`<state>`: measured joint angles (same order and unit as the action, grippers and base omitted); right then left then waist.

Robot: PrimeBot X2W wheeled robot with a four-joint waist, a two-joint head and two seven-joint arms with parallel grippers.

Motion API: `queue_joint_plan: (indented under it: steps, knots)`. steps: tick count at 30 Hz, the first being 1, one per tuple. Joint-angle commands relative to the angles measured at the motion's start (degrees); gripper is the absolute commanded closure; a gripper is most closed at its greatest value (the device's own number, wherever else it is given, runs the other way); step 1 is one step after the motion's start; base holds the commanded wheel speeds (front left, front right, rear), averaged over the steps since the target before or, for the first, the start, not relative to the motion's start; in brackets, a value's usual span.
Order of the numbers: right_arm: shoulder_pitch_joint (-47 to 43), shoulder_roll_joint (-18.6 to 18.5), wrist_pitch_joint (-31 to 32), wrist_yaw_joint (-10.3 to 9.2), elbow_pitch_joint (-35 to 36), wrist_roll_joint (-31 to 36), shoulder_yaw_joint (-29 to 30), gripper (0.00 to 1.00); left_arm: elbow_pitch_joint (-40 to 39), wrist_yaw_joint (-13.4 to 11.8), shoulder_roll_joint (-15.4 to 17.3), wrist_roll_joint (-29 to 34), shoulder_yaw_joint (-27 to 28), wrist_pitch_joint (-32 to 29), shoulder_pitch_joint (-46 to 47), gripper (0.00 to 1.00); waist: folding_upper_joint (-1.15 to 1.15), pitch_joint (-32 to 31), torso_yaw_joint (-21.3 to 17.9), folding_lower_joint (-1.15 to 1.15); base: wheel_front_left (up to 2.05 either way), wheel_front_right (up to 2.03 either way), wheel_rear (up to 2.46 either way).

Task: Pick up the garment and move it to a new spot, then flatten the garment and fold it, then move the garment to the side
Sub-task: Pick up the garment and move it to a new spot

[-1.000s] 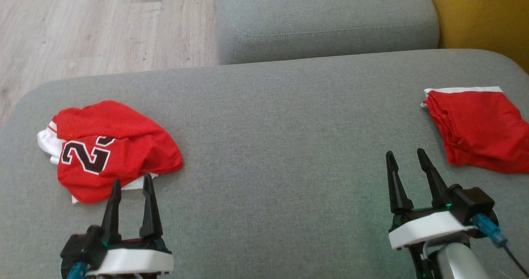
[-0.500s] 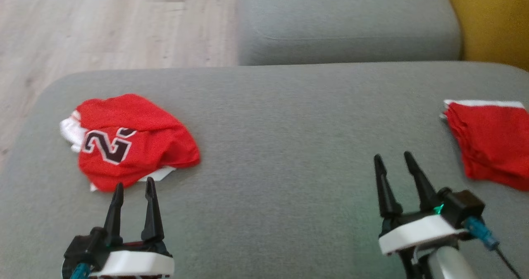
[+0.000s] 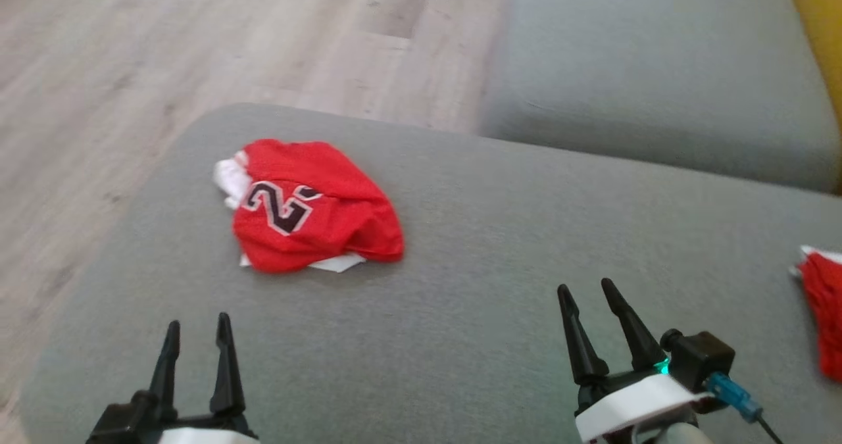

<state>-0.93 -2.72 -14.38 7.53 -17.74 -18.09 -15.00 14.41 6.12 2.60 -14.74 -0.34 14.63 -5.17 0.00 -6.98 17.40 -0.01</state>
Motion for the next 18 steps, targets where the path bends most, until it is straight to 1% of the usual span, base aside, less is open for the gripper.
queue_joint_plan:
  steps: [1, 6, 11, 13, 17, 18]
  knots:
    - [1.7, -0.2, -0.6, -0.04, 1.8, -0.5, -1.6, 0.0, -2.1, 0.3, 0.3, 0.9, 2.2, 0.4, 2.0, 0.0, 0.0, -1.2, 2.3, 0.01, 0.0, 0.0, 0.0]
    - [2.4, -0.2, -0.6, -0.04, 1.5, -1.1, -2.8, 0.0, -3.1, 0.7, 0.3, 1.8, 3.8, 0.4, 1.6, 0.0, 0.0, -0.9, 3.3, 0.01, 0.0, 0.0, 0.0]
    - [2.3, -0.2, -0.6, -0.04, 1.3, -1.5, -2.9, 0.0, -3.4, 0.9, 0.3, 3.0, 3.8, 0.4, 2.1, 0.0, 0.0, -0.8, 3.3, 0.01, 0.0, 0.0, 0.0]
    - [2.0, -0.2, -0.6, -0.04, 1.4, -1.5, -2.5, 0.0, -3.5, 1.1, 0.9, 3.6, 3.3, 0.4, 3.2, 0.0, 0.0, -0.4, 3.0, 0.01, 0.0, 0.0, 0.0]
    - [2.3, -0.2, -0.6, -0.04, 1.8, -0.9, -1.7, 0.0, -2.6, 1.2, 3.5, 4.5, 0.7, 0.4, 8.3, 0.0, 0.0, 1.8, 1.6, 0.01, 0.0, 0.0, 0.0]
    - [2.3, -0.2, -0.6, -0.04, 1.8, -0.9, -1.7, 0.0, -2.6, 1.2, 3.5, 4.5, 0.7, 0.4, 8.3, 0.0, 0.0, 1.8, 1.6, 0.01, 0.0, 0.0, 0.0]
